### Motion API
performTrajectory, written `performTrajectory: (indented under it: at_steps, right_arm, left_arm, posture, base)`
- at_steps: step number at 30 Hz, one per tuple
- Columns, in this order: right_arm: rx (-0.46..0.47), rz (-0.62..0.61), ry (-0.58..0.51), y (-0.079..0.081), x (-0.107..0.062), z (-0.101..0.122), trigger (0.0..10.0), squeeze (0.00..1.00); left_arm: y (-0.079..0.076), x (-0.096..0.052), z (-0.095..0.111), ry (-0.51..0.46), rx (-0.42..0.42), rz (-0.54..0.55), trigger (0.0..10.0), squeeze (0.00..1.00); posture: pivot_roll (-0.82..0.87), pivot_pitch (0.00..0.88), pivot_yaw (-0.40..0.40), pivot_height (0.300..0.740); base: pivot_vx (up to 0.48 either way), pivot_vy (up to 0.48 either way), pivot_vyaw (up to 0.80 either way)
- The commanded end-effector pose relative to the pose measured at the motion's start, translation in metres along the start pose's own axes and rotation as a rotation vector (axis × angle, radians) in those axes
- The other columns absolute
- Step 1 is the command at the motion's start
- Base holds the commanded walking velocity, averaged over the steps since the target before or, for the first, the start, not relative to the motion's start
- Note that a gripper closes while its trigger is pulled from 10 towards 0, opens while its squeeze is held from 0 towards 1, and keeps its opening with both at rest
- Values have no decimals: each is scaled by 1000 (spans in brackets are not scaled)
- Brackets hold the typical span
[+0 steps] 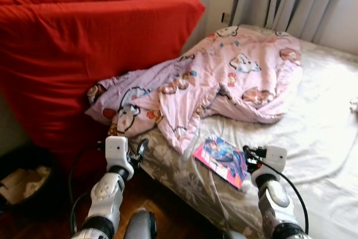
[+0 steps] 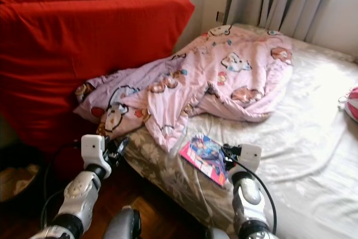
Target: Clean up the room
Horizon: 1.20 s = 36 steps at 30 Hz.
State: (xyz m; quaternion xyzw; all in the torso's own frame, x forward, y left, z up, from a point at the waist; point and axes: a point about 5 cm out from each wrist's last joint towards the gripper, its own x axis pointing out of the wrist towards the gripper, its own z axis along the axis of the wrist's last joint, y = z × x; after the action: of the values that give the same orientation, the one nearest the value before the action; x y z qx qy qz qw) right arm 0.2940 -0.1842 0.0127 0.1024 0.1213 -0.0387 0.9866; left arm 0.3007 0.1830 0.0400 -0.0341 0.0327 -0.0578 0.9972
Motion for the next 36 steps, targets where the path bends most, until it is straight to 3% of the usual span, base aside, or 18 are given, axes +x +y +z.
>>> performTrajectory:
  at_steps: [1,15,21,36]
  right_arm:
    - [8,-5,-6,2,1,2,10000,0]
    - [81,-22,28,5,-6,-12,10000,0]
    - [48,-11,105,5,-10,-23,10000,0]
    - [68,7,74,7,-11,-22,10000,0]
  left_arm:
    - [2,0,6,-31,-6,10,10000,0]
    - [5,-11,2,-26,-5,20,10000,0]
    - [5,-12,3,-17,-7,17,10000,0]
    - [4,-20,0,13,-5,8,10000,0]
  posture:
    - [36,79,-54,620]
    - [75,70,-59,620]
    - [70,86,-52,615]
    - [76,133,-31,600]
  base:
    - [0,0,0]
    - [0,0,0]
    - [0,0,0]
    - [0,0,0]
